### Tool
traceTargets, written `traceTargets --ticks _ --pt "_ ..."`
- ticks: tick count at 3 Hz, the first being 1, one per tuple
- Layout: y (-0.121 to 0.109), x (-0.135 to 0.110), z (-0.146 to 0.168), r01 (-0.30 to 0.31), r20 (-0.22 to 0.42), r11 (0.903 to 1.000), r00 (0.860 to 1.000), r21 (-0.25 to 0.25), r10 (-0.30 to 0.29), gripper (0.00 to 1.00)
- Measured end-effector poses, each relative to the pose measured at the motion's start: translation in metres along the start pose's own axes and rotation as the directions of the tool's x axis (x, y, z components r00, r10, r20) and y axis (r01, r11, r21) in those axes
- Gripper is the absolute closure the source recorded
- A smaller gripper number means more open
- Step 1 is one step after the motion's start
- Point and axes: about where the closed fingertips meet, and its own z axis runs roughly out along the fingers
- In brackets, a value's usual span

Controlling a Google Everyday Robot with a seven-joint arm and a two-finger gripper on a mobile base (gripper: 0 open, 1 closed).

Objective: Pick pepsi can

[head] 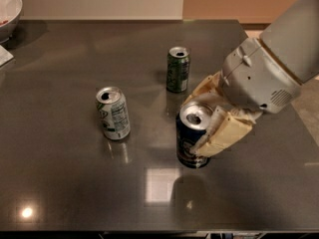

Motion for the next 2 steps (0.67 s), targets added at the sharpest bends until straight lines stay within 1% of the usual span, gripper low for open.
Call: traceTargets --ticks 1,2 --pt "-0.0210 -0.0132 -0.0528 0.016 0.005 0.9971 1.000 0.074 -0.017 1.00" --pt "-0.0210 -0.0133 -0.0528 0.016 0.005 0.9971 1.000 0.074 -0.017 1.00"
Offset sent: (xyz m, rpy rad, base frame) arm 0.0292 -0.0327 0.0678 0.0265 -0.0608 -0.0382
